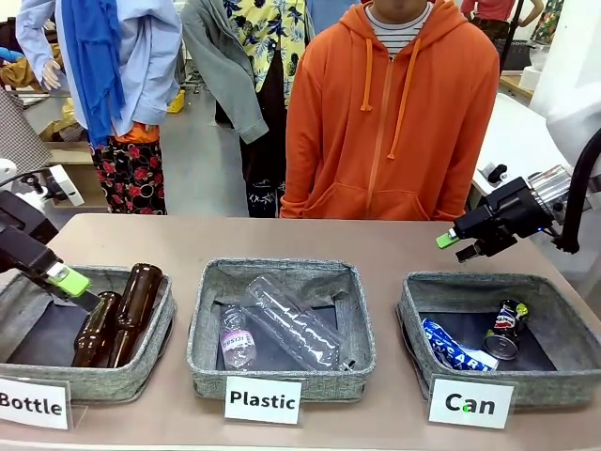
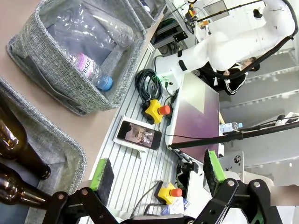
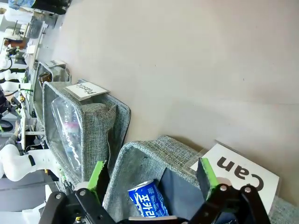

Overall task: Sort the can waste into the basket.
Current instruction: Pick up the can waste from the table and place it in the right Fabric basket.

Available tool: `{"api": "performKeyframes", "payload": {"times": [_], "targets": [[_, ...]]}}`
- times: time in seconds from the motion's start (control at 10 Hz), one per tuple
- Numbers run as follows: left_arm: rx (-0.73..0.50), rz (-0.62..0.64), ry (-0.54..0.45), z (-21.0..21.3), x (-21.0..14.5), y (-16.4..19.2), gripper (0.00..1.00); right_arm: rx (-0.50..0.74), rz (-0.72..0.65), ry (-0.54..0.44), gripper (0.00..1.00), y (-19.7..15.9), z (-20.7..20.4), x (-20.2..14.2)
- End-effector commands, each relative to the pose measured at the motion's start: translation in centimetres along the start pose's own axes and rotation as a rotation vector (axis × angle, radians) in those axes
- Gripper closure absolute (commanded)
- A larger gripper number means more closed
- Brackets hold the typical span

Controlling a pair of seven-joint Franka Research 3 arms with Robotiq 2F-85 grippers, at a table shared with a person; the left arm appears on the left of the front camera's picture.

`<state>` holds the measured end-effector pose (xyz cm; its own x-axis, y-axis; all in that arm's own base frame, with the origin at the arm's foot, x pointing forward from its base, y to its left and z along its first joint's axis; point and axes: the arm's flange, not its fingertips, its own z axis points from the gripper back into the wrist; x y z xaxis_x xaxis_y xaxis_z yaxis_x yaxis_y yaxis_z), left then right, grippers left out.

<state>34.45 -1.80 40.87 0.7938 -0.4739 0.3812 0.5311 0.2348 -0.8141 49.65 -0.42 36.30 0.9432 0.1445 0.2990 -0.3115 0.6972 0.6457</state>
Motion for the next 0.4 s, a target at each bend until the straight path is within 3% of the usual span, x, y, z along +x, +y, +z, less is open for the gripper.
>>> {"api": "performKeyframes", "payload": {"times": [0.0, 0.3], "targets": [[-0.005, 0.003, 0.008, 0.26, -0.01, -0.24, 0.0, 0.002, -0.01, -0.025, 0.0, 0.3, -0.23, 0.44], [-0.005, 0.003, 0.008, 0.26, -0.01, -0.24, 0.0, 0.002, -0.01, -0.025, 0.0, 0.3, -0.23, 0.44]]}}
